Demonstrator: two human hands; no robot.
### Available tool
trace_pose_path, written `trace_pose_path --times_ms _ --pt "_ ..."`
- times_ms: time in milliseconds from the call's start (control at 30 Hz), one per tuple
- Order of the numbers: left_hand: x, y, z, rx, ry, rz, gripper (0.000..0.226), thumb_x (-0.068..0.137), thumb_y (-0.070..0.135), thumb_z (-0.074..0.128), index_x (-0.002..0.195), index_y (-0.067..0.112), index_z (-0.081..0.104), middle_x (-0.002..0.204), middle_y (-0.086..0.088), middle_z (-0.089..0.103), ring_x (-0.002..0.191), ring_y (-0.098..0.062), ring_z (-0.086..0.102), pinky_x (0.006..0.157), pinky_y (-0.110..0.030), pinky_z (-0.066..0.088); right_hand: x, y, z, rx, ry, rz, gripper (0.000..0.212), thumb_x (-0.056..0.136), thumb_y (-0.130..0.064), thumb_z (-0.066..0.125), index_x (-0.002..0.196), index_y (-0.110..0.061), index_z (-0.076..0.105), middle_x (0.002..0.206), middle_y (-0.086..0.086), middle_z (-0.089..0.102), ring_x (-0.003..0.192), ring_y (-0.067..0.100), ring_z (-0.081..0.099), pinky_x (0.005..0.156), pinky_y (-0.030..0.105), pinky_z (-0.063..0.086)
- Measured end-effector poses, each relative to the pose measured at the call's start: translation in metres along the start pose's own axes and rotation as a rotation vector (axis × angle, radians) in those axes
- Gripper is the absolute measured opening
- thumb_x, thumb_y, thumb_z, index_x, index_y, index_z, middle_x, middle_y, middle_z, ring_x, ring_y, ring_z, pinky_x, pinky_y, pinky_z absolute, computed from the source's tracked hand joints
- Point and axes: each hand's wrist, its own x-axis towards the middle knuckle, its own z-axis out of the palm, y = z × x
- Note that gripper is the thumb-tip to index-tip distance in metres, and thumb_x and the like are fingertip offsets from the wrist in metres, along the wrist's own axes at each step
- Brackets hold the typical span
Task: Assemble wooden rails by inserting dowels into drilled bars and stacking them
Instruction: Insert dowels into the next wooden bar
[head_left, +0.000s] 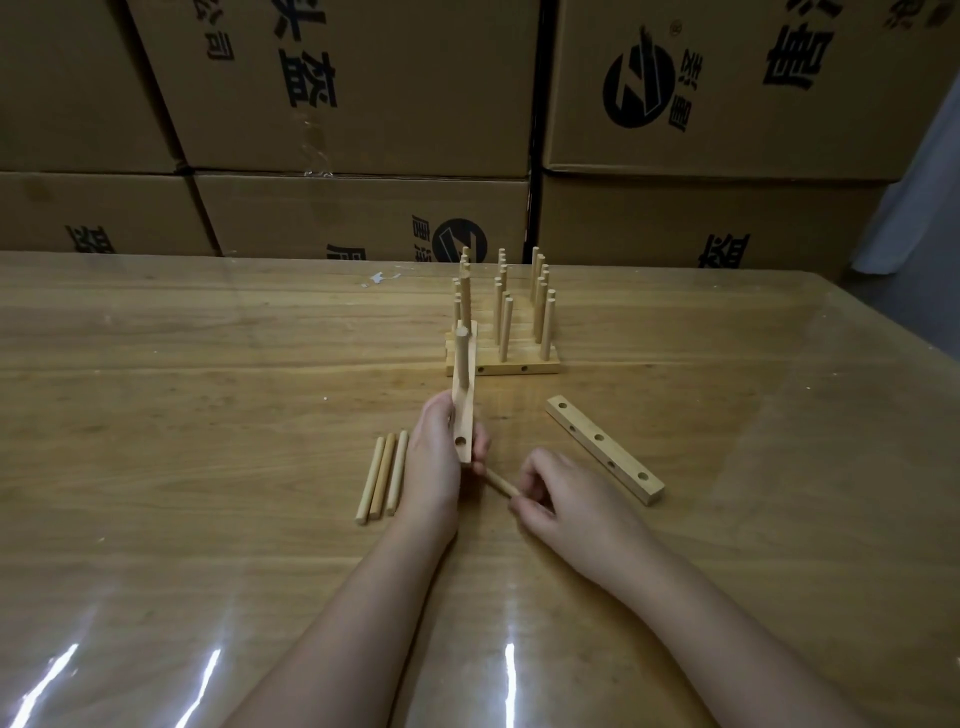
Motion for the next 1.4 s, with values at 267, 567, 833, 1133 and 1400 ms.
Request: trace_pose_path --times_ms 267,567,833,1133,1400 --pt "0.001 0.004 -0.001 -0.378 -0.158 -0.136 0.03 0.104 0.029 0.031 0.109 0.013 0.055 0.069 -0.005 0.063 0.057 -0.014 0.054 0.06 -0.026 0.044 0.003 0.01 0.002 0.029 0.133 0.16 0.024 0.091 -0.029 0.052 0.112 -0.024 0.061 0.103 -0.01 0.051 0.084 0.008 0.055 0.07 0.027 0.049" --pt "0.0 0.005 0.0 -0.363 -0.313 -0.223 0.031 0.102 0.034 0.03 0.117 0.017 0.051 0.091 -0.003 0.072 0.071 -0.007 0.06 0.069 -0.029 0.037 0.009 0.009 -0.019 1.332 0.316 0.432 0.012 0.092 -0.01 0.055 0.102 -0.011 0.061 0.086 0.005 0.073 0.058 0.006 0.058 0.054 0.02 0.048" --pt "-0.003 0.005 0.001 -0.353 -0.4 -0.245 0.034 0.086 0.031 0.048 0.114 0.015 0.057 0.09 -0.003 0.071 0.078 -0.011 0.065 0.068 -0.024 0.046 0.007 0.009 -0.024 1.694 0.272 0.33 0.025 0.079 -0.018 0.062 0.101 -0.009 0.058 0.098 0.014 0.072 0.061 0.009 0.063 0.054 0.019 0.053" --pt "-0.002 0.005 0.0 -0.345 -0.402 -0.246 0.035 0.086 0.029 0.049 0.117 0.015 0.057 0.1 -0.006 0.072 0.086 -0.015 0.067 0.074 -0.026 0.05 0.008 0.011 -0.023 1.715 0.254 0.278 0.021 0.078 -0.018 0.063 0.098 -0.012 0.057 0.1 0.014 0.071 0.068 0.009 0.065 0.058 0.019 0.053" --pt "-0.004 0.004 0.0 -0.323 -0.4 -0.247 0.028 0.087 0.029 0.053 0.11 0.015 0.06 0.105 -0.01 0.071 0.093 -0.02 0.068 0.079 -0.029 0.053 0.01 0.012 -0.021 1.665 0.292 0.273 0.027 0.073 -0.021 0.068 0.098 -0.017 0.058 0.102 0.012 0.071 0.065 0.007 0.062 0.056 0.018 0.052"
